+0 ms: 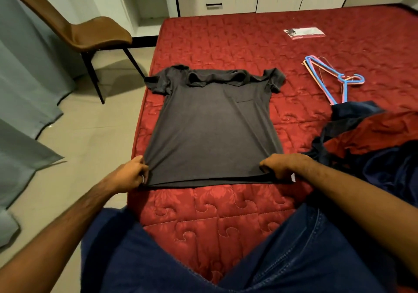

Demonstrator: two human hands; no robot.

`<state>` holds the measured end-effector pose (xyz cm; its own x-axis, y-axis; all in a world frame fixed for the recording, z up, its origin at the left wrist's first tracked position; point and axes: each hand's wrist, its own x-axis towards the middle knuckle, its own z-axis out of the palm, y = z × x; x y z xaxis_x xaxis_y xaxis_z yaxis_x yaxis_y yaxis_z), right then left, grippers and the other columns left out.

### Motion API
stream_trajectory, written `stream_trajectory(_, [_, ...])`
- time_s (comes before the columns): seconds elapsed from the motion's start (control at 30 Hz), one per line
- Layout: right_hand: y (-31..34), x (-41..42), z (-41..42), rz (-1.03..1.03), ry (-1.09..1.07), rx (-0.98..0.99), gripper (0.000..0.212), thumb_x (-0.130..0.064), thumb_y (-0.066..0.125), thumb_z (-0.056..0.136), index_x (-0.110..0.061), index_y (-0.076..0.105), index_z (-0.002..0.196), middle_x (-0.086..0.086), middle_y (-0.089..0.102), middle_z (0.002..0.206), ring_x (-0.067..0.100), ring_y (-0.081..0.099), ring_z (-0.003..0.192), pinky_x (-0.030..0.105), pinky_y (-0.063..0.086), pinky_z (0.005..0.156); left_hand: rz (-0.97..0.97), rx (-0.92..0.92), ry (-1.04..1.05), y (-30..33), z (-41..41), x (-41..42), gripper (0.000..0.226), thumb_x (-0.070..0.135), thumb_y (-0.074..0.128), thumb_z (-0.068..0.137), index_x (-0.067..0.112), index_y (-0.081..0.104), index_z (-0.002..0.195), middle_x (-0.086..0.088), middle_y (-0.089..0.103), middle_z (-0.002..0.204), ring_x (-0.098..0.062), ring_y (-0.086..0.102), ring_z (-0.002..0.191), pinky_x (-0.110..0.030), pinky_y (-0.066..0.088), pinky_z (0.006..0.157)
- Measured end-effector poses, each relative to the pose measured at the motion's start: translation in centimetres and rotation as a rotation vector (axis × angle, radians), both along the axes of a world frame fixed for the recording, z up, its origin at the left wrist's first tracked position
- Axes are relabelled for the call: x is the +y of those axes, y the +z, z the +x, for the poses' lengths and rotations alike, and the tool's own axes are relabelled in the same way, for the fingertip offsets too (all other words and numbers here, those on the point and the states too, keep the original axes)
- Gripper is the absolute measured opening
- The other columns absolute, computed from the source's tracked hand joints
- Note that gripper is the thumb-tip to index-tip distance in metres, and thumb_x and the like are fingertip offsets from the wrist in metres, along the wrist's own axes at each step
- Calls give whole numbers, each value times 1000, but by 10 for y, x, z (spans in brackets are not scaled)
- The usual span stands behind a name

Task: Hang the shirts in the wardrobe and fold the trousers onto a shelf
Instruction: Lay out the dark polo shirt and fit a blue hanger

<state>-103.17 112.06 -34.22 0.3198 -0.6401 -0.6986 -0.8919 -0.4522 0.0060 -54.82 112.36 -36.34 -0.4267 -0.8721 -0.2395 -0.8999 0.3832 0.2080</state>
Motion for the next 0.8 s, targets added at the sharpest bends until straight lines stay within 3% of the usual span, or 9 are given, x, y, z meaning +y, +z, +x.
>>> stream_trajectory(0.07, [-2,1,3,93,-48,-2,29,0,56,75,-27,48,81,11,64,108,30,63,92,38,53,73,123,-95,-25,3,-1,-2,30,0,62,74,29,61,65,6,43,85,-20,57,83,-39,48,83])
stream_trajectory(0.13, [1,1,3,238,-180,-55,27,0,53,70,-23,52,84,13,64,94,25,62,73,31,53,56,249,-211,-39,12,-8,-5,11,13,61,79,20,68,73,3,55,87,-21,61,85,-38,49,82])
stream_trajectory(0.2, [8,-4,0,389,-380,-181,27,5,54,76,-18,54,91,7,61,81,16,58,62,24,48,51,316,-389,-31,18,-21,-9,16,29,54,88,19,67,86,-2,68,97,-22,65,92,-31,50,79])
stream_trajectory(0.23, [10,-9,-2,404,-438,-262,28,9,51,82,-15,55,95,4,62,79,13,59,62,23,48,53,249,-472,-37,19,-29,-12,22,36,48,94,22,66,94,-4,71,105,-23,67,97,-29,47,79])
stream_trajectory(0.3, [9,-23,-6,280,-494,-436,29,12,45,86,-9,57,102,3,65,78,10,62,61,21,46,54,-14,-496,-59,18,-46,-20,31,43,41,100,22,63,106,-7,71,113,-27,67,104,-32,46,83])
stream_trajectory(0.37, [4,-41,-7,10,-499,-570,29,10,50,84,-11,60,101,1,66,85,9,65,69,17,47,60,-181,-325,-68,12,-69,-36,26,40,44,100,18,59,103,-9,68,110,-32,65,104,-39,49,83])
stream_trajectory(0.5, [-12,-80,-2,-338,-425,-607,33,1,59,79,-8,65,110,14,59,109,29,60,103,33,47,91,-205,-154,-104,-3,-125,-79,29,34,57,90,15,54,111,-10,53,117,-33,57,107,-45,48,80])
stream_trajectory(0.67, [-22,-140,-12,-519,-548,-445,38,-21,58,86,-18,56,124,9,44,127,33,44,117,46,44,95,-186,-78,-121,-14,-196,-155,51,35,55,92,18,44,139,-4,37,152,-28,41,136,-43,40,103])
stream_trajectory(0.8, [-37,-204,-42,-636,-633,-482,43,-35,55,94,-26,49,136,2,36,146,30,33,133,48,35,105,-191,-8,-139,-24,-254,-234,56,42,48,100,22,35,150,-2,26,162,-24,22,150,-47,24,118])
